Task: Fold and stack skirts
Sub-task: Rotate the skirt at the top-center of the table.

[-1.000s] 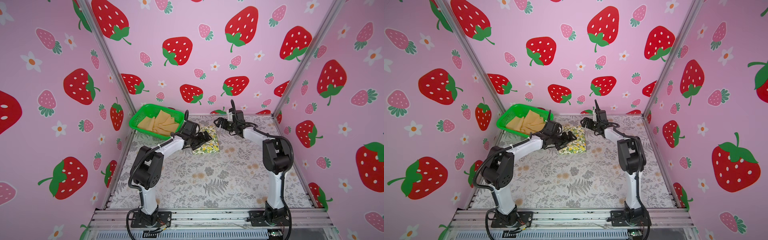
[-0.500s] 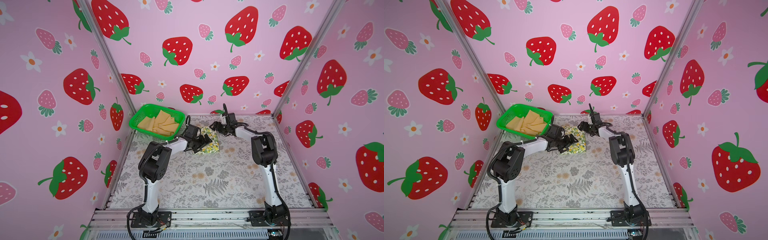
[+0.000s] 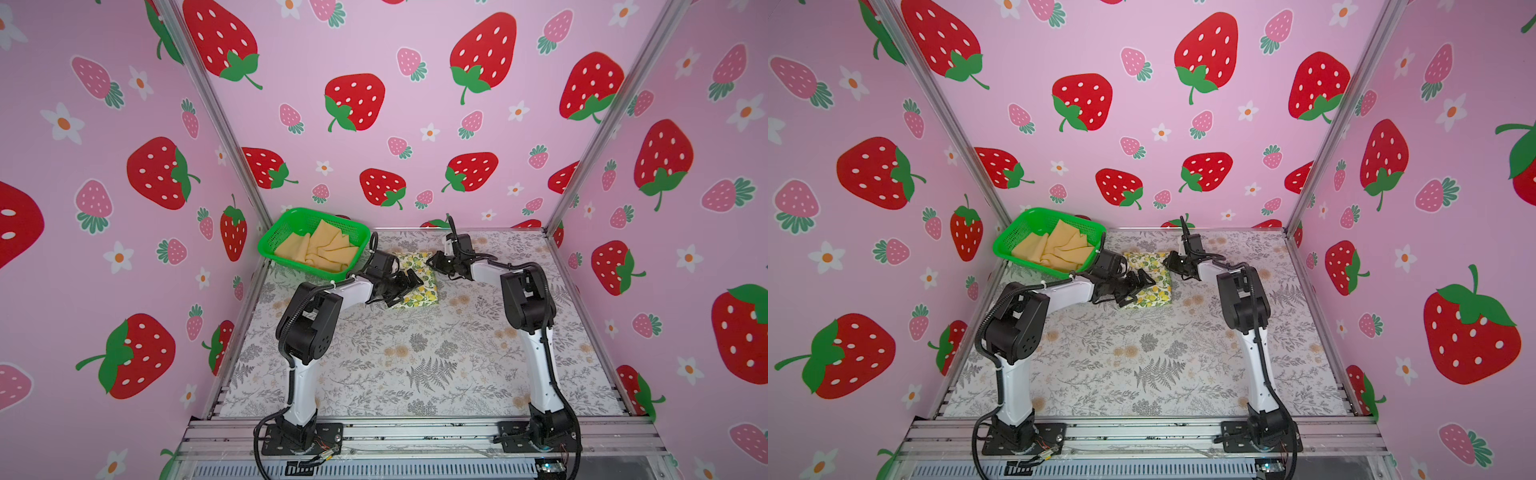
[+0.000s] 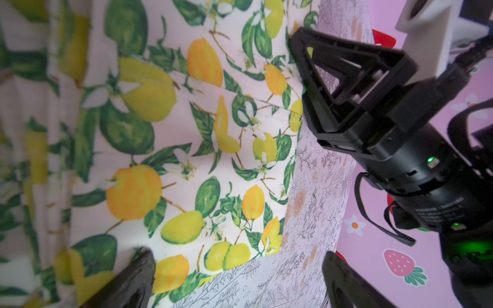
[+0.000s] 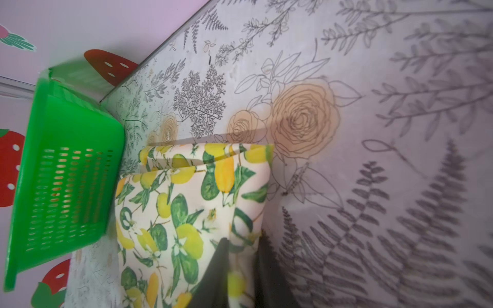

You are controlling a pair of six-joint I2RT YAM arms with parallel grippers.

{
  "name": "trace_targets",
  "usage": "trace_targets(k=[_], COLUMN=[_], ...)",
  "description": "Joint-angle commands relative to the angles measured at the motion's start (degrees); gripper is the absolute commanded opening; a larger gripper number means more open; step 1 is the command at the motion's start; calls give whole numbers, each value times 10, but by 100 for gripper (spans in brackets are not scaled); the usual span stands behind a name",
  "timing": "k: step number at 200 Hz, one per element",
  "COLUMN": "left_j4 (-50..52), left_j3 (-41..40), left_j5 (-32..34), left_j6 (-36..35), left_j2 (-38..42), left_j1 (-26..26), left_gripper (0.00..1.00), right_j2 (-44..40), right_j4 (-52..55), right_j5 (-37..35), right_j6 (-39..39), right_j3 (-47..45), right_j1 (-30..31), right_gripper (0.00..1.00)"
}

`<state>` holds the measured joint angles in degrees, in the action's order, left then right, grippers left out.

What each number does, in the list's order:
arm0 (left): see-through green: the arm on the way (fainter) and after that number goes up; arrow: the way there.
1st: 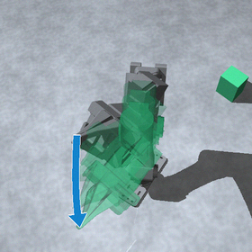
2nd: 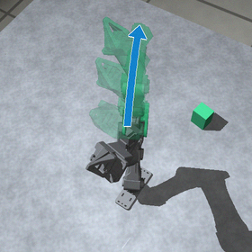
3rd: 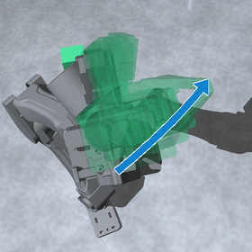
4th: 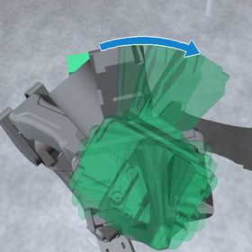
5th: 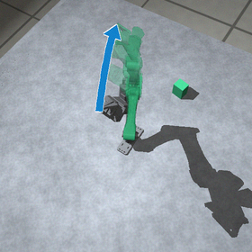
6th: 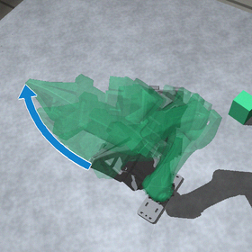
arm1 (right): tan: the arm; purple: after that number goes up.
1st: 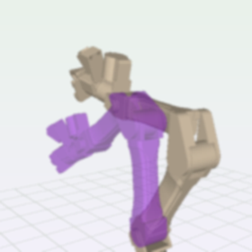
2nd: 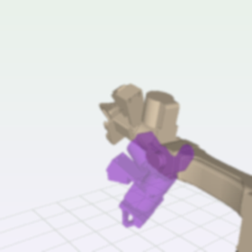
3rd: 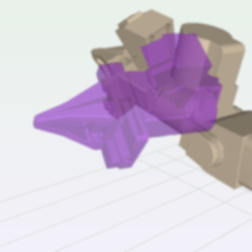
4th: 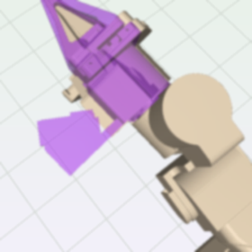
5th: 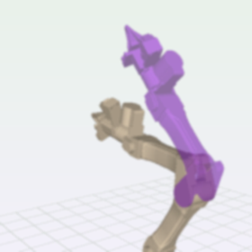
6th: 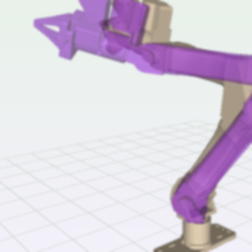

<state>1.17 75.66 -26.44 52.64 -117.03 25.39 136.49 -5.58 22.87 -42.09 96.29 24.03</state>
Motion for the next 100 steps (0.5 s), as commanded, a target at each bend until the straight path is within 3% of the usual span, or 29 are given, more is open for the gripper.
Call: trace_targets(k=[1,27,100], left_j4=[40,71,196], left_j3=[-12,8,106], left_j5=[10,15,51], left_j6=[-8,-29,-98], left_j2=[-19,-28,-68], left_j1=[-13,-18,-30], left_gripper=[99,99,99], right_j2=[-22,-44,-208], right_j4=[-12,-36,-209], right_j5=[3,-6,-52], right_j6=[-9,-14,-71], right_j3=[-28,-73,-349], right_j1=[3,3,20], right_gripper=[12,0,0])
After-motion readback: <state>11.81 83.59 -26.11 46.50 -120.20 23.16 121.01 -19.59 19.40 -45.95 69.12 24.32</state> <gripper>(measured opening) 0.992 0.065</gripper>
